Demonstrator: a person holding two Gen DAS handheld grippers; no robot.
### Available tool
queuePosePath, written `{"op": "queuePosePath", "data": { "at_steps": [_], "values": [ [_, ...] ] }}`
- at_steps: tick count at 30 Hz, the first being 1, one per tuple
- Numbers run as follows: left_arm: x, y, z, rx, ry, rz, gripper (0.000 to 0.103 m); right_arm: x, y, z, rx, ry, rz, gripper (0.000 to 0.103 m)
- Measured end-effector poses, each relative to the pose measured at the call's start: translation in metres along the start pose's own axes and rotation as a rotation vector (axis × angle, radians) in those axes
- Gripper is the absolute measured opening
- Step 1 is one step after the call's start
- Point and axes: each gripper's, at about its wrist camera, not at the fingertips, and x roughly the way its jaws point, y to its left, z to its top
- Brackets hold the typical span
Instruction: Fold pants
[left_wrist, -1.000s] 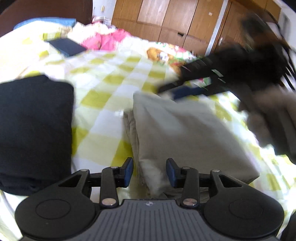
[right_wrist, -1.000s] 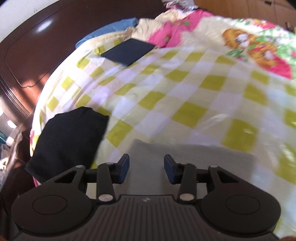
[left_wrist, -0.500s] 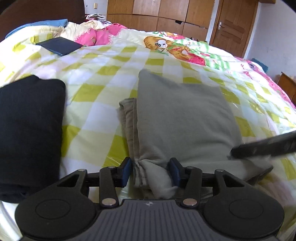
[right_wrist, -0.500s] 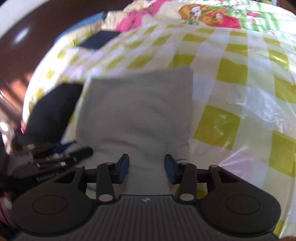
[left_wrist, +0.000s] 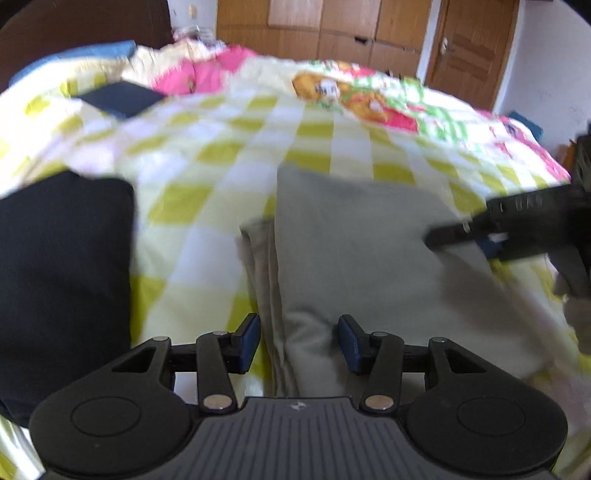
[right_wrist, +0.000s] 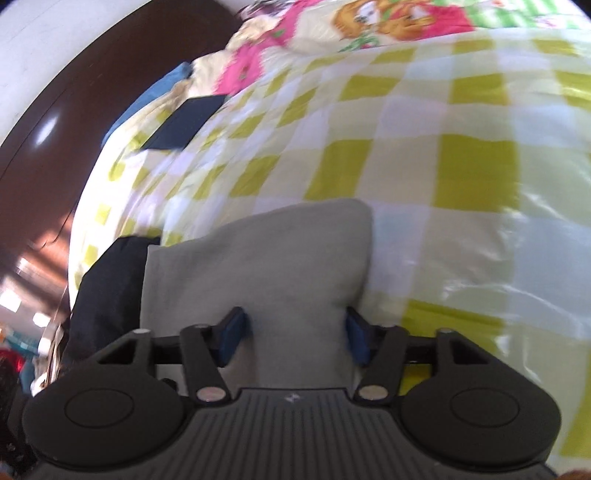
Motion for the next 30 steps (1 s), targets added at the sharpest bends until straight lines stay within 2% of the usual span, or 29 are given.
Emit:
{"op": "queuePosePath", "data": {
  "at_steps": [3,5,8,10,12,13,16,21,24,25,27,30],
  "values": [
    [0.0,0.005,-0.003,-0.02,0.0,-0.014,0.064,-0.007,0.001,-0.001,0.008,0.006,0.021,0.066],
    [-0.007,0.004,-0.001,-0.028,-0.028,-0.024,0.064,-0.014,0.001,-0.004,0.014,0.003,0.049,0.066],
    [-0.015,0.006,0.004,-0.058,-0.066,-0.068,0.063,-0.016,0.0,-0.008,-0.003,0.014,0.031,0.066],
    [-0.012,0.005,0.008,-0.068,-0.058,-0.078,0.063,-0.011,-0.001,-0.007,0.005,0.027,0.018,0.066],
    [-0.004,0.003,0.011,-0.057,-0.035,-0.049,0.059,-0.009,0.002,-0.006,0.004,0.024,0.021,0.066],
    [-0.002,0.001,0.011,-0.048,-0.028,-0.037,0.053,-0.009,0.004,-0.006,-0.001,0.022,0.019,0.066],
    [-0.004,-0.001,0.014,-0.039,-0.037,-0.02,0.047,-0.008,0.005,-0.006,-0.007,0.026,0.014,0.066],
    [-0.009,0.0,0.021,-0.016,-0.04,-0.036,0.047,-0.011,0.009,0.001,-0.031,0.023,-0.009,0.066],
    [-0.005,0.0,0.019,-0.033,-0.019,-0.023,0.047,-0.023,0.03,0.018,-0.124,-0.036,-0.11,0.066],
    [-0.007,-0.001,0.015,-0.038,-0.025,-0.016,0.047,-0.026,0.038,0.023,-0.137,-0.051,-0.087,0.066],
    [-0.014,-0.006,0.008,-0.025,-0.056,0.015,0.047,-0.02,0.06,0.033,-0.144,-0.027,-0.009,0.066],
    [-0.019,-0.013,-0.001,-0.006,-0.085,0.042,0.047,0.015,0.105,0.036,-0.206,0.047,0.006,0.066]
  ]
}}
